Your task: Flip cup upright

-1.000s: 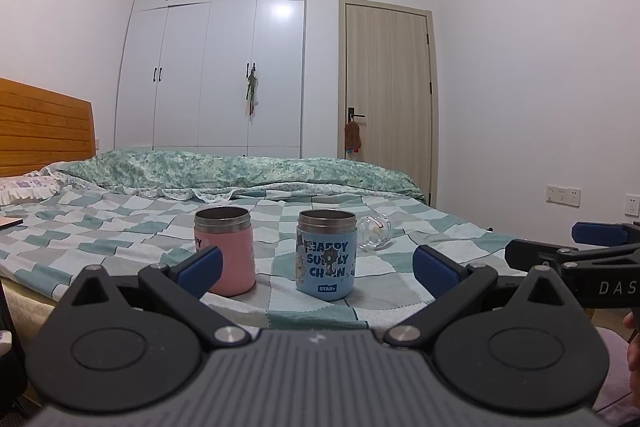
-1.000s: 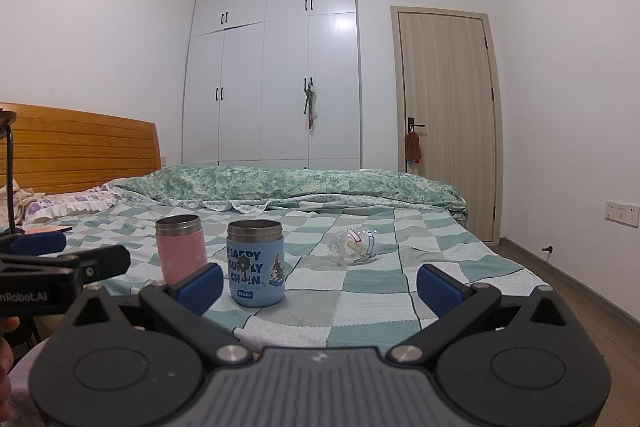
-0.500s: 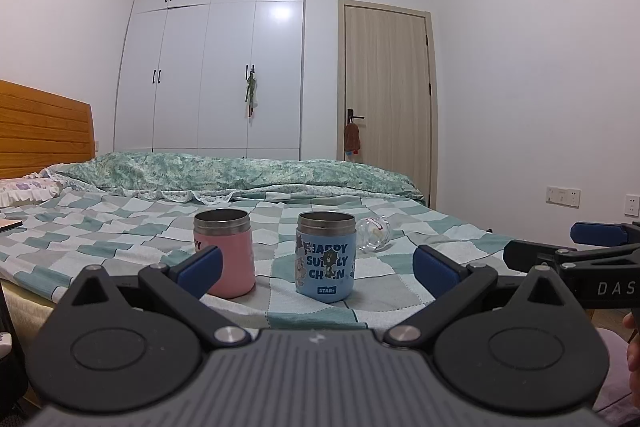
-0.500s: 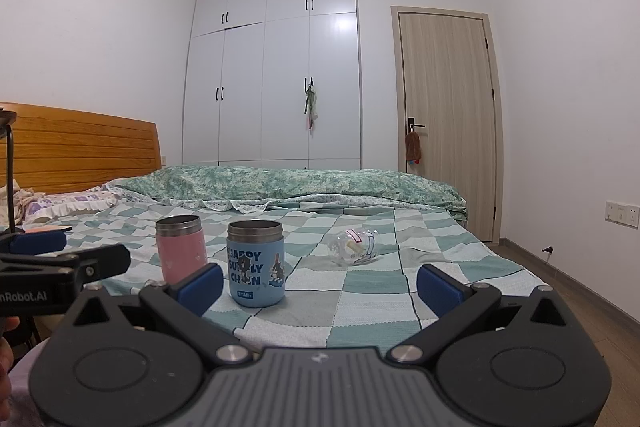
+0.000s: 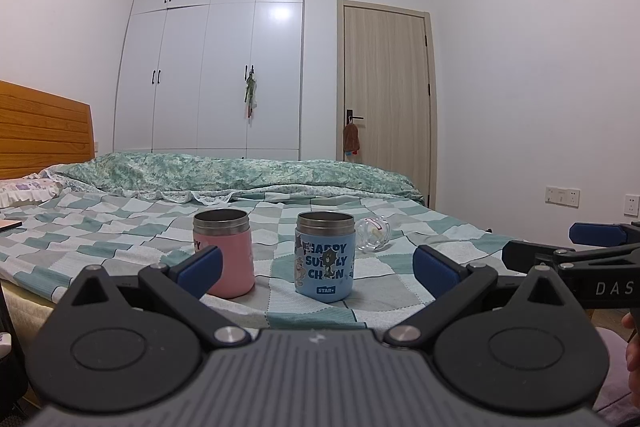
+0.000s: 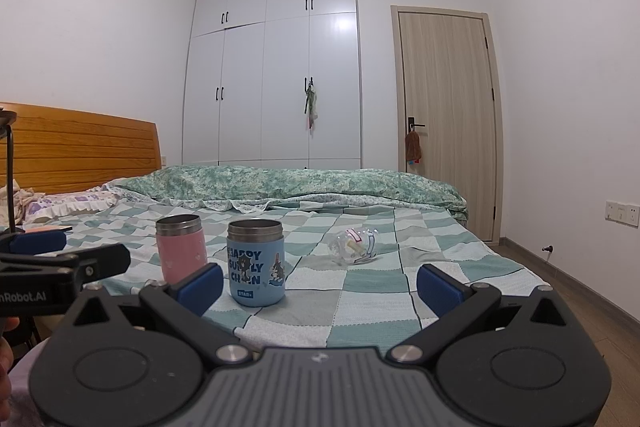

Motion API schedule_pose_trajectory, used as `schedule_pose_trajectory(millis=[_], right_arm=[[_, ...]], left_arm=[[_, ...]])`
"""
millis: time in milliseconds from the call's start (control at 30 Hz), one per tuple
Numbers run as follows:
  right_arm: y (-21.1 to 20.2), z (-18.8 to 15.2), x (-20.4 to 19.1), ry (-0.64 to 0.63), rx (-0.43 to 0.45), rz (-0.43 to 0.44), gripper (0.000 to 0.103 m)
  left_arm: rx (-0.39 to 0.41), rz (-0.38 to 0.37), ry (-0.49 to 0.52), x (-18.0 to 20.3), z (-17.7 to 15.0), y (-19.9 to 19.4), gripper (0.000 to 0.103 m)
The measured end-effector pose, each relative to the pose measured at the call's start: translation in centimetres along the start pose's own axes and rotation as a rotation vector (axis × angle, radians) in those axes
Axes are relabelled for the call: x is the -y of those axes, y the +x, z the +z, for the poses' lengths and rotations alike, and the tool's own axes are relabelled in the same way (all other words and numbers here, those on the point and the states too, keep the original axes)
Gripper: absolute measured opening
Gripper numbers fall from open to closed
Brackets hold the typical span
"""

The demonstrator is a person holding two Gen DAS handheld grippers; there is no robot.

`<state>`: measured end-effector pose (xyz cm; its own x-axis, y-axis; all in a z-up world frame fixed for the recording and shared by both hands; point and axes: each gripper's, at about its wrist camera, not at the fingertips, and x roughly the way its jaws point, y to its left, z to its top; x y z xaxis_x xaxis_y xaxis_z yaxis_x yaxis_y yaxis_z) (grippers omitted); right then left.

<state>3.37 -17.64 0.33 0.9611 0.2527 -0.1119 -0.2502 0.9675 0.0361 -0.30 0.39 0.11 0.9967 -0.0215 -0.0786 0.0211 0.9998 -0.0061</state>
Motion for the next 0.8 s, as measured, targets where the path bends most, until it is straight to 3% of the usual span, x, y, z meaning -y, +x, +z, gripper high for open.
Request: schedule_pose_trajectory(millis=[600,800], right_arm=[[0.6,0.6,0.3,0.005,-0.003,-0.001,0.103],[3.1,1.2,1.9,0.013,-0.018,-0.023,0.103]], left_arm=[[-0.004,-0.009,0.029,0.3,0.8,0.5,0.103],[-0.047,-0.120,0.096,1.7,3.7,4.2,0.103]])
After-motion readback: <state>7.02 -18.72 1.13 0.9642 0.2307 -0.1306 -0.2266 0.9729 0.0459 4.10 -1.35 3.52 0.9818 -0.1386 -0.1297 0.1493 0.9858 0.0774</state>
